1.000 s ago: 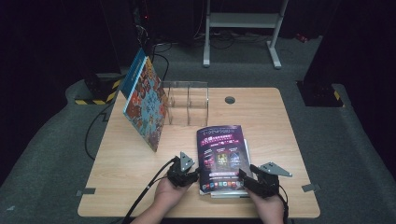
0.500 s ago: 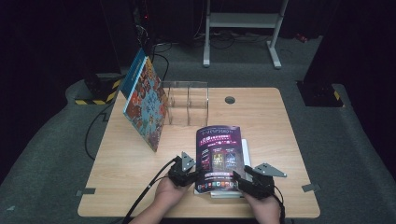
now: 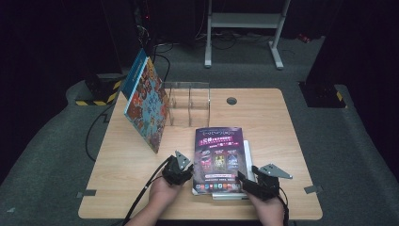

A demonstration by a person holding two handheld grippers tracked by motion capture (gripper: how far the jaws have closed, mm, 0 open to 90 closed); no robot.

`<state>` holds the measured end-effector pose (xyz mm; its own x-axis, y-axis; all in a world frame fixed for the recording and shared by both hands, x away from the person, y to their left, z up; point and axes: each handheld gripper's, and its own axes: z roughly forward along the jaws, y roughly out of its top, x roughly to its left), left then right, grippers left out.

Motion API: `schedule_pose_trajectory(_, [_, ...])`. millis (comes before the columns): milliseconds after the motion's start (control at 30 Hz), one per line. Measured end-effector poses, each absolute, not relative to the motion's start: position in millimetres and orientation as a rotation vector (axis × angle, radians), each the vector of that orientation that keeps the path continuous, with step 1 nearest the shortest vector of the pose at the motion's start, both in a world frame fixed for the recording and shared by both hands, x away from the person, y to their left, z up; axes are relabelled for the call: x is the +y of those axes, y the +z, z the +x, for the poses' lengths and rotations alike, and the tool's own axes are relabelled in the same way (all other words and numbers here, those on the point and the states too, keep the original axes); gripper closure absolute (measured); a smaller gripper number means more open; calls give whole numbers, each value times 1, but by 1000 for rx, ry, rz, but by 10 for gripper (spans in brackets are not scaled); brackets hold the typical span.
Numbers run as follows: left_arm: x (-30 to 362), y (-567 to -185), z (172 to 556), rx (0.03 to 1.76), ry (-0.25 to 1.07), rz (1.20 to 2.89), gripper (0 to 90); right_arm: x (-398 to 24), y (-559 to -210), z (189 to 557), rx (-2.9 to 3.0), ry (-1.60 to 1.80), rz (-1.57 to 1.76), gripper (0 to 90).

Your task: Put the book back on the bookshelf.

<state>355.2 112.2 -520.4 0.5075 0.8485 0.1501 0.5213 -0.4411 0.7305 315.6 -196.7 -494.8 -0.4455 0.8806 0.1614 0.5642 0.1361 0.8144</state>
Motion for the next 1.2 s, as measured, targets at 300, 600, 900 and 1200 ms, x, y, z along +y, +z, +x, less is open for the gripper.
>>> schedule_pose_trajectory(300, [106,-519,366,1130,641,2098,518,-199,-496,318,2067,1217,1404,342])
schedule_pose_trajectory(600, [80,-510,365,1060,637,2079,532,-210,-498,322,2035,1210,1462,255])
schedule_pose_trajectory(900, [84,-495,345,1009,677,1980,494,-222,-503,328,2031,1238,1537,241])
schedule_pose_trajectory(1200, [78,-500,343,1000,621,2018,501,-222,-508,333,2044,1301,1590,213])
